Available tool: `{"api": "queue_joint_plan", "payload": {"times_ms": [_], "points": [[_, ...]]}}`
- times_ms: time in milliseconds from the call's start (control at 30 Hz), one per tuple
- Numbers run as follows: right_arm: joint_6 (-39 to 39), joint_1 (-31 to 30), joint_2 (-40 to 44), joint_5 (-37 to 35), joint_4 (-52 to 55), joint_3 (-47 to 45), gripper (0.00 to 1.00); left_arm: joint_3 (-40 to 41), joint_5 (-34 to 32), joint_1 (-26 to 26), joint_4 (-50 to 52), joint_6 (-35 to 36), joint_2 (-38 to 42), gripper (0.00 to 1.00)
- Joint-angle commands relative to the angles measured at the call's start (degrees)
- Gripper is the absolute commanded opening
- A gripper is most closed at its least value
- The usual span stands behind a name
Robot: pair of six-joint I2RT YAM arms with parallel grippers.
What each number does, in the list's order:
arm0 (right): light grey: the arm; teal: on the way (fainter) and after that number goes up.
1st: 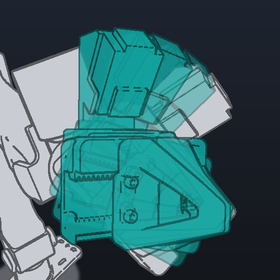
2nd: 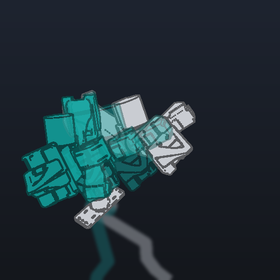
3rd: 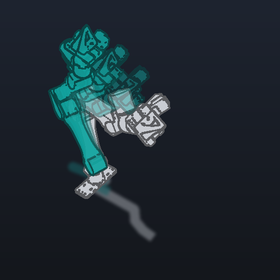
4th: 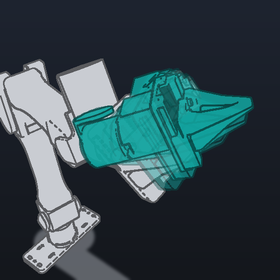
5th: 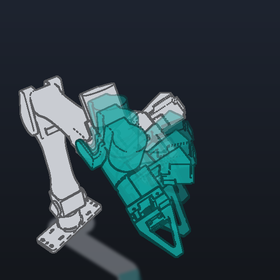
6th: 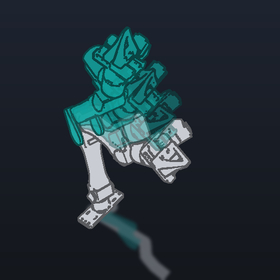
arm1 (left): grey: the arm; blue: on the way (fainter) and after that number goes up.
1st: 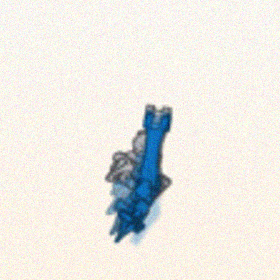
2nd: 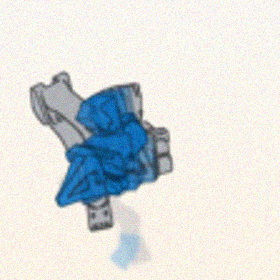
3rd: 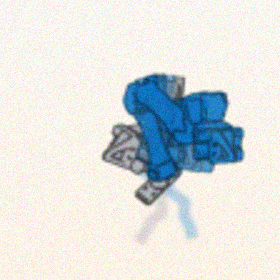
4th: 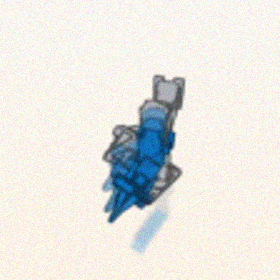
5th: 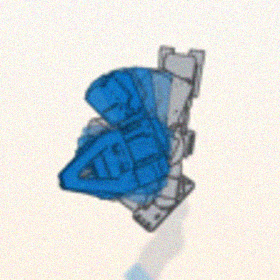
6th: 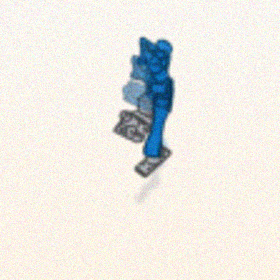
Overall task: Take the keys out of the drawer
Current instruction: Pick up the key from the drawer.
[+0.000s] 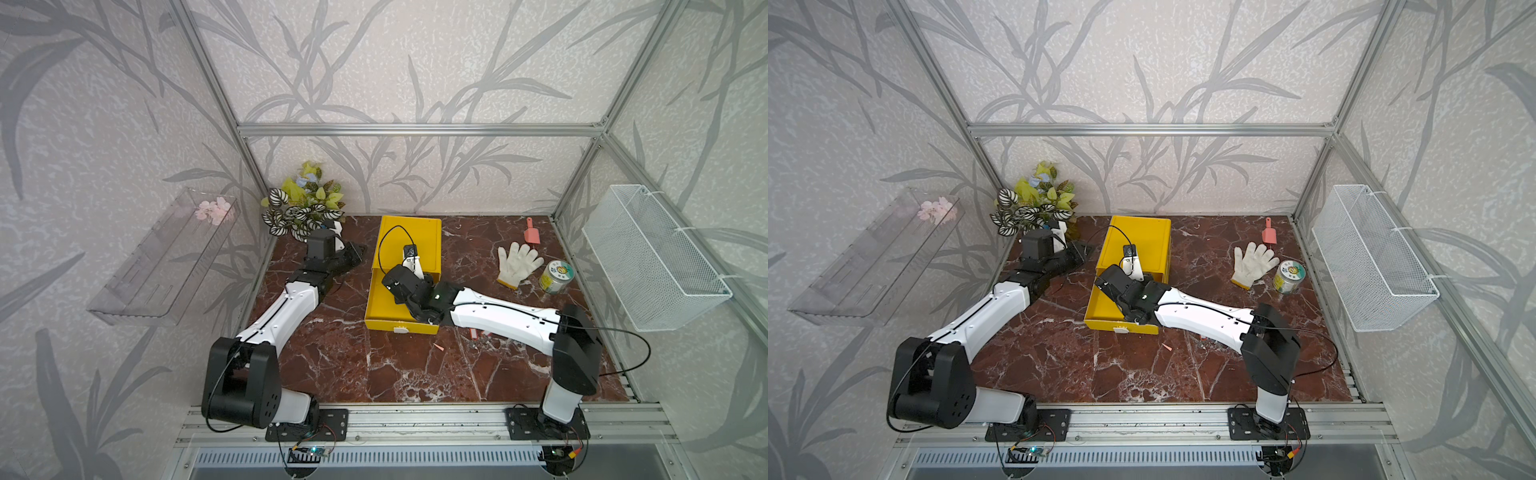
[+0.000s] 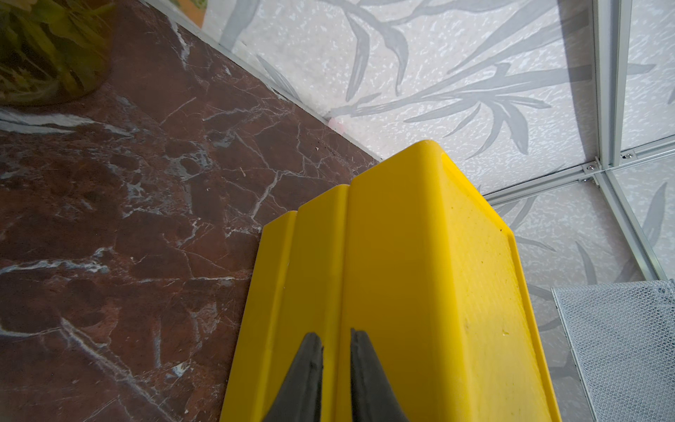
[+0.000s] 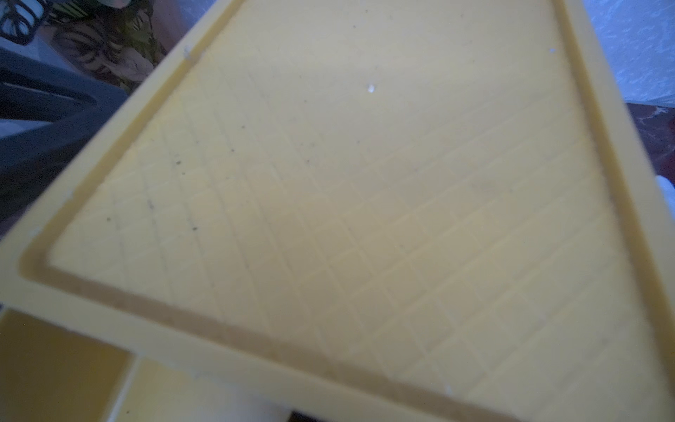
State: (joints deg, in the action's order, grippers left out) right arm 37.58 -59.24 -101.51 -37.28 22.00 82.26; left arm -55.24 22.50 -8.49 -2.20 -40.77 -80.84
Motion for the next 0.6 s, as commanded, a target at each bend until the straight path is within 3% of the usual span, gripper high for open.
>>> {"api": "queue_joint_plan", "payload": {"times_ms": [0,567], "points": [[-0.4,0.3,3.4,0.8,-2.5,-1.0,0.00,0.5,0.5,0.4,-1.1,-0.2,-0.1,0.19],[-0.7,-0.4,17.2,6.6,-6.2,-4.8,0.00,-1.3,0.2,0.5,4.0,2.2,4.0,0.19]]}}
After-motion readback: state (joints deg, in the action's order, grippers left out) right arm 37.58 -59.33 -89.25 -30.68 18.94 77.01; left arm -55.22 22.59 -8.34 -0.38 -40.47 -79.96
